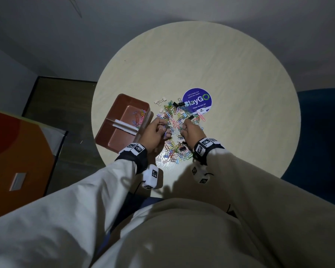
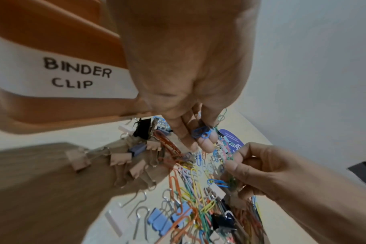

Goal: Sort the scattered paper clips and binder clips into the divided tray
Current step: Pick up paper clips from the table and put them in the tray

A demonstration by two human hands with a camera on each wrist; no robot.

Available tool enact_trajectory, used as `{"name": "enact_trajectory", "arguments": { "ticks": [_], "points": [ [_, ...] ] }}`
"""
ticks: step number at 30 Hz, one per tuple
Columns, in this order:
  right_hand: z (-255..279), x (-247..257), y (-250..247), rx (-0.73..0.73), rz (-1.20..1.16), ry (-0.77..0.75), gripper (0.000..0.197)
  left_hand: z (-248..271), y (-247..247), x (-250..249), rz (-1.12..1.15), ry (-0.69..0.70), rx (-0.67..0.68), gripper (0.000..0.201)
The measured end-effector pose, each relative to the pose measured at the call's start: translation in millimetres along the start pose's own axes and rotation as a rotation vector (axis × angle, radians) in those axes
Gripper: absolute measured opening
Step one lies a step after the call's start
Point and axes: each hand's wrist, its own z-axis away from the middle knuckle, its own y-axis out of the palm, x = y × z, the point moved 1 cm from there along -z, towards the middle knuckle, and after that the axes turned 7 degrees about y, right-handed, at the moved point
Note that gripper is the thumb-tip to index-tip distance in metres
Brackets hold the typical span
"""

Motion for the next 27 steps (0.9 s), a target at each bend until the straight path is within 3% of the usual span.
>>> {"name": "enact_trajectory", "arguments": {
  "ticks": [7, 11, 14, 16, 20, 23, 27],
  "points": [
    [2, -10, -5, 0.018, -0.320, 0.170, 0.029, 3, 8, 3, 0.205, -0.185, -0.020, 0.027],
    [3, -12, -1, 0.013, -0.566, 0.330, 0.014, 0, 6, 7, 0.138, -0.272, 0.030, 0.021],
    [9, -9, -2, 0.041, -0.623, 0.425, 0.006, -5, 7, 19, -0.236, -0.165, 0.032, 0.035],
    [12, -8, -3, 0.053, -0.563, 0.453, 0.015, -8, 9, 27, -0.549, -0.056, 0.046, 0.036],
    [13, -8, -1, 0.066, -0.277, 0.379, 0.034, -7, 15, 32, -0.969, 0.054, 0.153, 0.033],
    [14, -7, 3, 0.071, -0.205, 0.346, 0.032, -7, 18, 33, -1.107, 0.107, 0.212, 0.038],
    [17, -3, 6, 0.079, -0.163, 0.309, 0.029, -9, 21, 35, -1.153, 0.121, 0.278, 0.023]
  ]
}}
